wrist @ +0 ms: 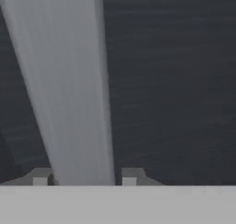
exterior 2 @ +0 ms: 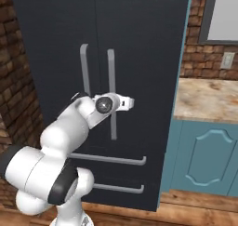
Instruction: Move the hot dog bun to the plate on the dining table and place the condiment next to that plate. Then navigate to the fridge and take the sausage and place it on the plate as well.
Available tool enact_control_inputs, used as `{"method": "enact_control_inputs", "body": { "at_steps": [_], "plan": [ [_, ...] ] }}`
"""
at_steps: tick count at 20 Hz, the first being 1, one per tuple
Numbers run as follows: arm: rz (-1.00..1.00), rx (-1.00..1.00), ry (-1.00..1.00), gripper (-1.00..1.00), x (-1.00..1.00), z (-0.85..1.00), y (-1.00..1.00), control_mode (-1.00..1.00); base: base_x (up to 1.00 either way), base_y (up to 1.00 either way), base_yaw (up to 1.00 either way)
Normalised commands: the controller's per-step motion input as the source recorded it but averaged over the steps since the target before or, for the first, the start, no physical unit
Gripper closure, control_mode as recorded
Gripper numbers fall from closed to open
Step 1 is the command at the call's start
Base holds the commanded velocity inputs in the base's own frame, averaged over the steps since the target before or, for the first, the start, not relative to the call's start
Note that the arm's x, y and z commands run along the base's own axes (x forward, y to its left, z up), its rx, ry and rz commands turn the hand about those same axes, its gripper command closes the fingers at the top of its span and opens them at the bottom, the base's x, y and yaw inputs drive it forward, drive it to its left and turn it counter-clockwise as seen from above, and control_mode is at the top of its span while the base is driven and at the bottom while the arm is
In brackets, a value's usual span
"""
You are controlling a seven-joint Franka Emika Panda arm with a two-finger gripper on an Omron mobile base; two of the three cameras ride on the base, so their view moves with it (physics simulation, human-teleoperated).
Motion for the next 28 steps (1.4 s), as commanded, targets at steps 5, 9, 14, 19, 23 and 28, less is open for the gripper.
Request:
{"method": "enact_control_inputs", "body": {
  "at_steps": [5,9,14,19,23,28],
  "plan": [
    [0.0,0.02,-0.01,1.0,-1.0,0.13,-1.0,-1.0,0.0,0.0,0.0],
    [0.0,0.04,0.0,1.0,-0.83,0.2,-1.0,-1.0,0.0,0.0,0.0],
    [0.0,0.05,0.0,1.0,-0.68,0.25,-1.0,-1.0,0.0,0.0,0.0],
    [-0.01,0.02,0.03,-1.0,-0.5,0.22,-1.0,-1.0,0.0,0.0,0.0],
    [0.0,0.04,-0.04,-1.0,-0.86,0.24,-0.57,-1.0,0.0,0.0,0.0],
    [0.0,-0.06,-0.14,-1.0,-1.0,0.21,0.54,-1.0,0.0,0.0,0.0]
  ]
}}
